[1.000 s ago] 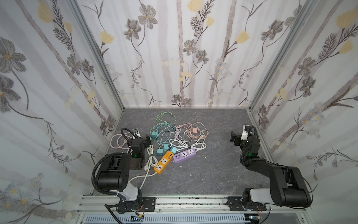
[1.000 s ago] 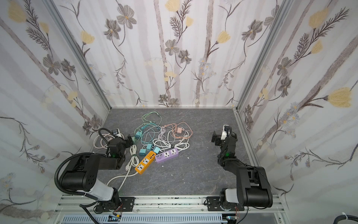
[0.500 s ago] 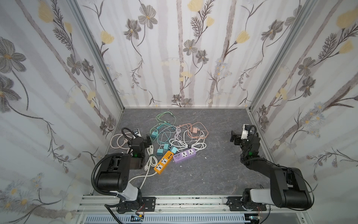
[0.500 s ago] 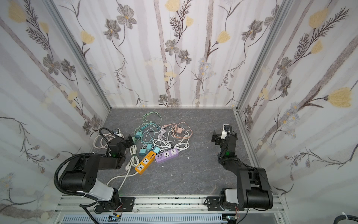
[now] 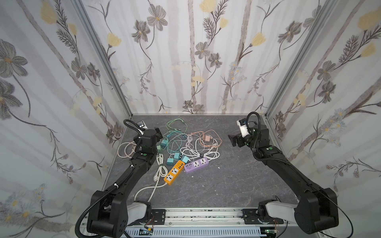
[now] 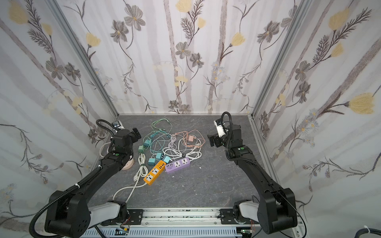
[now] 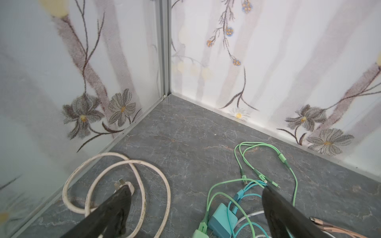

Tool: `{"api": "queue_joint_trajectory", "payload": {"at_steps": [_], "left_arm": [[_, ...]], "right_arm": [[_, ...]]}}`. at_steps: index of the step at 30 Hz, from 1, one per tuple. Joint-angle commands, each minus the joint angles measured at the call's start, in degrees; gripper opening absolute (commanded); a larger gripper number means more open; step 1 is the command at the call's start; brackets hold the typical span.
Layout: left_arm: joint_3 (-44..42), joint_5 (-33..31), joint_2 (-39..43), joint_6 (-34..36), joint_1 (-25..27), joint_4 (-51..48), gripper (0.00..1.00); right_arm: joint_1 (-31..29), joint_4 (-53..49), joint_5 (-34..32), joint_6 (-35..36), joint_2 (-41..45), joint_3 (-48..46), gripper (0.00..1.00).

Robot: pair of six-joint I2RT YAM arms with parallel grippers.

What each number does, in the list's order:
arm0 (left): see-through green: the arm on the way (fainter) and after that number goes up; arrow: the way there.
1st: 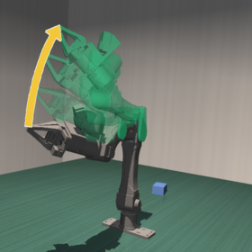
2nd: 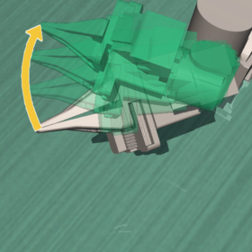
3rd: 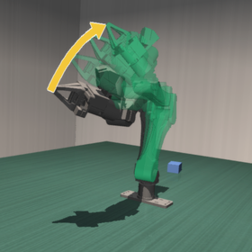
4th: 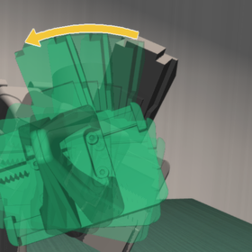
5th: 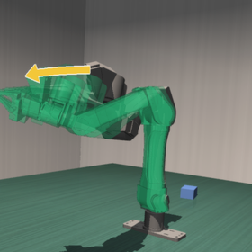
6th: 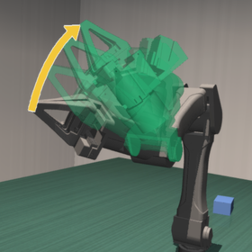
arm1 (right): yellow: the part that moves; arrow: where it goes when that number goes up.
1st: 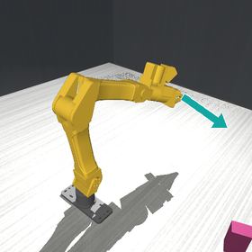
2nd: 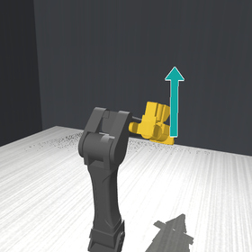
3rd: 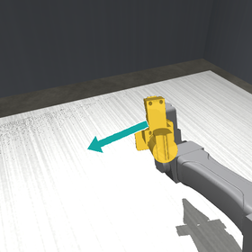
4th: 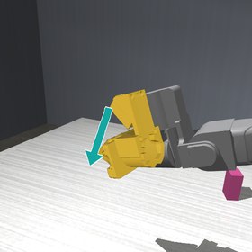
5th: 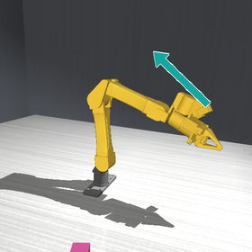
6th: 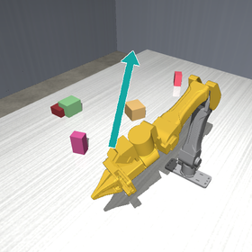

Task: Insert the plug
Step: 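Grasp the purple power strip with the right gripper while the left arm reaches forward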

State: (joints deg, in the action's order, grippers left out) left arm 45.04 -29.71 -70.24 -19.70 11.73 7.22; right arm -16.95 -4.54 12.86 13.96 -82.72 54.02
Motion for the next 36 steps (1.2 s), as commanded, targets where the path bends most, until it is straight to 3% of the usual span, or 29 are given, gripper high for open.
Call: {"api": "queue_joint_trajectory", "payload": {"at_steps": [1,6,12,16,25,28,36], "left_arm": [[2.63,-4.53,-0.25,-12.54,0.2,-14.27,1.0],[3.01,-5.82,2.19,-13.08,-0.01,-17.03,1.0],[3.06,2.76,5.71,-13.32,-0.64,-20.53,1.0],[3.82,2.64,6.14,-12.67,-1.54,-26.3,1.0],[-0.92,8.06,9.1,-15.43,-6.17,-23.93,1.0],[-1.41,9.01,8.1,-15.39,-6.71,-23.24,1.0],[-0.55,10.02,5.03,-15.19,-7.68,-23.88,1.0]], "right_arm": [[-5.68,-6.01,4.79,12.9,-3.71,3.73,0.99],[-13.25,-13.48,8.96,22.57,-13.23,11.28,0.99],[-20.96,-27.0,2.87,35.05,-25.29,21.61,0.98],[-24.18,-35.53,0.15,40.92,-32.5,28.42,0.95],[-27.34,-41.14,-1.23,44.49,-40.68,35.81,0.89],[-29.21,-40.04,-1.88,45.15,-42.29,36.26,0.81],[-30.22,-40.83,-3.9,45.94,-47.19,40.24,0.73]]}}
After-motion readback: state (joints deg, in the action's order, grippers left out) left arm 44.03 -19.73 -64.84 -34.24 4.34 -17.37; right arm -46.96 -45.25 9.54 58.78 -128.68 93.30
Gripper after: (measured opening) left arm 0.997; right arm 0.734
